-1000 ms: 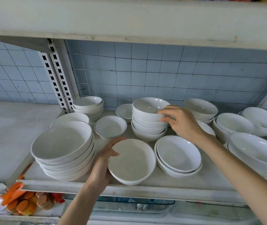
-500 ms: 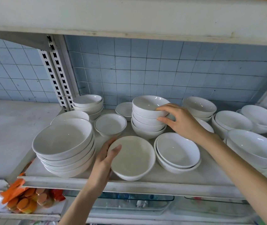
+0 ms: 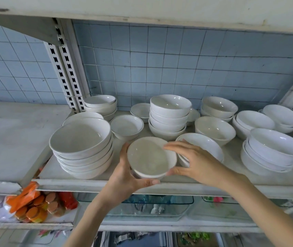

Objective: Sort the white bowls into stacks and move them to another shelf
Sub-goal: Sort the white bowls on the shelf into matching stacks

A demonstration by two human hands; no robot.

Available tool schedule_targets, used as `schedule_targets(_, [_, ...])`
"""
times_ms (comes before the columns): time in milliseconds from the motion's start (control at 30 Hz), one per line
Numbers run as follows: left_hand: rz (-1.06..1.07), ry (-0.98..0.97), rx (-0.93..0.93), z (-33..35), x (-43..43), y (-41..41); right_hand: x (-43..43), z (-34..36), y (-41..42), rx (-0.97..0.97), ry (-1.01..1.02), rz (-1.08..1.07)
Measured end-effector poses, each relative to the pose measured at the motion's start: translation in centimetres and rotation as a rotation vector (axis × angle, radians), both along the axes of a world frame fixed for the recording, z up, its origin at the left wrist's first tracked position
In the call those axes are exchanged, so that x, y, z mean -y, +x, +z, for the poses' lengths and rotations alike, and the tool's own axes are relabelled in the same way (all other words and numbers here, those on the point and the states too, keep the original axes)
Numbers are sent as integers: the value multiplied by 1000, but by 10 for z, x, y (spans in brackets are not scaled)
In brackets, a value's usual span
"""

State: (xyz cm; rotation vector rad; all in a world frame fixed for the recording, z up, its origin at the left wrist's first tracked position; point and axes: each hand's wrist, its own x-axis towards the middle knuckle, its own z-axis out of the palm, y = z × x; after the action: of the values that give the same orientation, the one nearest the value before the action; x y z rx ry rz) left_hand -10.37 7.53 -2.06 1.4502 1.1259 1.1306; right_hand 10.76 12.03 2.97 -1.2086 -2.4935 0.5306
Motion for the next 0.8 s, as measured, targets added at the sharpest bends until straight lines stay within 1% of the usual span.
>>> schedule_targets(100, [34,28,-75,-4,-2,-4,10,-13,1,3,50,-1])
schedule_targets(200, [81,44,-122,-6,-3,-6,13,-30,3,-57,179,-14])
schedule_targets(267, [95,51,-114,-4,-1,-5,13,-36,2,-117,219,-13])
schedule_targets(433, [140,78,-89,6,6,-3,13,-37,2,-211,246,19])
schedule_targets(533, [178,96,-81,13,11,2,17,-28,5,-385,200,4])
schedule_targets(633, [198,97,-8,26,16,9,22,-13,7,-507,157,-25])
schedule_targets(667, [204,93,18,32,17,12,23,-9,9,-555,86,-49])
schedule_targets(733, [222,82,74,44,23,19,26,0,12,-691,-123,-78])
schedule_targets(800, [235,86,115,57,29,27,29,6,14,-798,-251,-49])
